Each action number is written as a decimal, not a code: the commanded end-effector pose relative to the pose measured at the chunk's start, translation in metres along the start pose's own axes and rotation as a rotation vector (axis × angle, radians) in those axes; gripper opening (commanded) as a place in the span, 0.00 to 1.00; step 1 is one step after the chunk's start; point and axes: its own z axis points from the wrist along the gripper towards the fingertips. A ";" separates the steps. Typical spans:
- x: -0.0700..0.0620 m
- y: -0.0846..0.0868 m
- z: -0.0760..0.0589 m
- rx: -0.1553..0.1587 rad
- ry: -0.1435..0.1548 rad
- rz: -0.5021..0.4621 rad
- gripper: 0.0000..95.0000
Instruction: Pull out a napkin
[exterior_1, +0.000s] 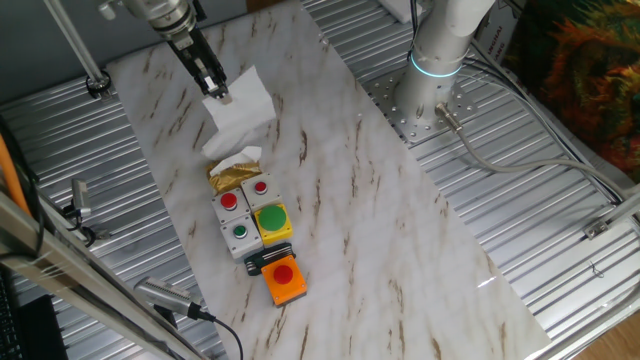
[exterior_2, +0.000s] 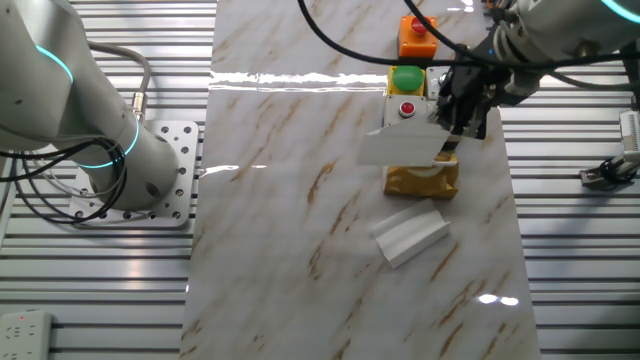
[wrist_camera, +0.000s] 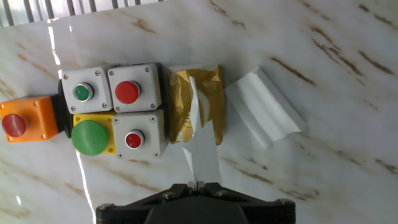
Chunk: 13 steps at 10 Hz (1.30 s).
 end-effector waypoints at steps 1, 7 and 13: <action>0.002 -0.010 0.002 0.031 -0.010 -0.024 0.00; 0.007 -0.038 0.005 0.033 -0.014 -0.063 0.00; -0.011 -0.060 0.019 0.004 -0.016 -0.091 0.00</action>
